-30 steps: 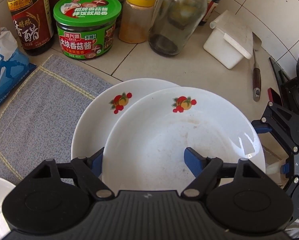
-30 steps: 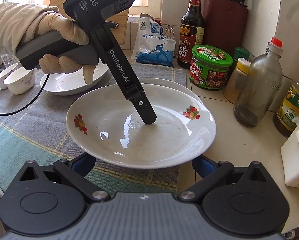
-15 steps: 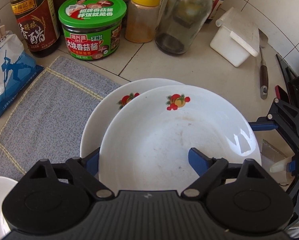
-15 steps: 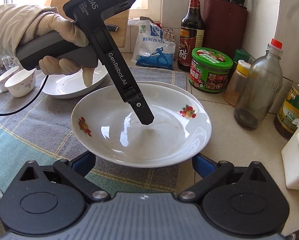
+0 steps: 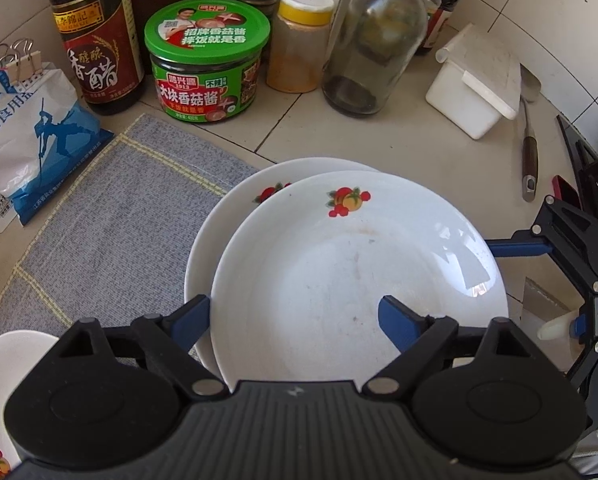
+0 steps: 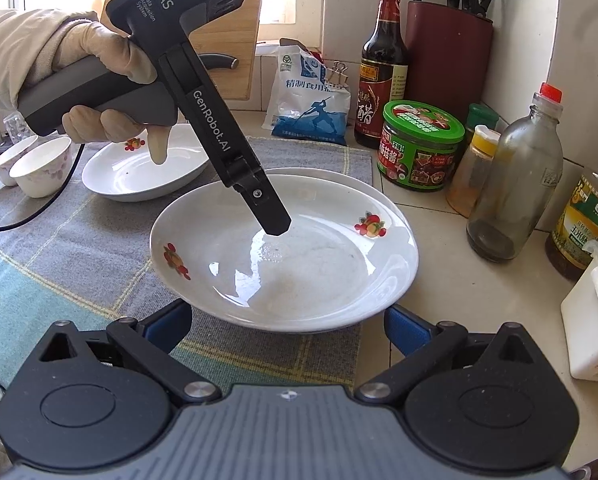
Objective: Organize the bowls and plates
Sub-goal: 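Lower the large plate onto the stained plate and open the left gripper, then withdraw the left gripper from the stacked plates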
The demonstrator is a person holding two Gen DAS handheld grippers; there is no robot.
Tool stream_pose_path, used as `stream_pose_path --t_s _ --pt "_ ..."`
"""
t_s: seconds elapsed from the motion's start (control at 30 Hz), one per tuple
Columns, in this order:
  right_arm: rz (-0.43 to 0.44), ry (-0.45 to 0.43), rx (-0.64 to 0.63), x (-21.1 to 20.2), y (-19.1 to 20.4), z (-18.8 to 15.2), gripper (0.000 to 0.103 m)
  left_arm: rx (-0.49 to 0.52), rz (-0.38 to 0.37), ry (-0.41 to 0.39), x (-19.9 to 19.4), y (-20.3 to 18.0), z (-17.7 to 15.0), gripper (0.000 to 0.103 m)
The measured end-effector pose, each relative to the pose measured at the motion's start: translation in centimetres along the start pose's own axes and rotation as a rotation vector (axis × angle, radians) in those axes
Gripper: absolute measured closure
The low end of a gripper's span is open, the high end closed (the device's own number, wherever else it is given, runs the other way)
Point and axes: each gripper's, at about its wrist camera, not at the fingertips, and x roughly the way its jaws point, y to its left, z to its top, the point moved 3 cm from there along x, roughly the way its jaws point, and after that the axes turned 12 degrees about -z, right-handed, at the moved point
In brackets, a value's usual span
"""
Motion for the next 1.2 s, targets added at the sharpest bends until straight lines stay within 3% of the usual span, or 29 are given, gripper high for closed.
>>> stream_pose_path --t_s 0.27,0.57,0.77,0.9,1.1,1.2 --pt "-0.035 0.016 0.004 -0.5 0.4 -0.2 0.0 0.0 0.068 -0.05 -1.0 -0.4 -1.0 0.012" --pt "-0.106 0.037 0.069 -2.1 0.4 -0.4 0.0 0.051 0.174 -0.194 -3.5 -2.6 -3.4 0.012" --pt "-0.128 0.041 0.114 -2.9 0.6 -0.3 0.0 0.092 0.244 -0.303 -4.9 -5.4 -6.8 0.011" --pt "-0.127 0.05 0.138 -3.3 1.1 -0.3 0.0 0.126 0.323 -0.323 -4.9 -7.5 -10.2 0.011" --pt "-0.092 0.081 0.186 -2.9 2.2 0.0 0.0 -0.02 0.348 -0.37 -5.5 -7.8 -15.5 0.011" --pt "-0.056 0.088 0.216 -2.6 2.9 0.5 0.0 -0.118 0.4 -0.37 -5.6 -6.7 -18.4 0.011"
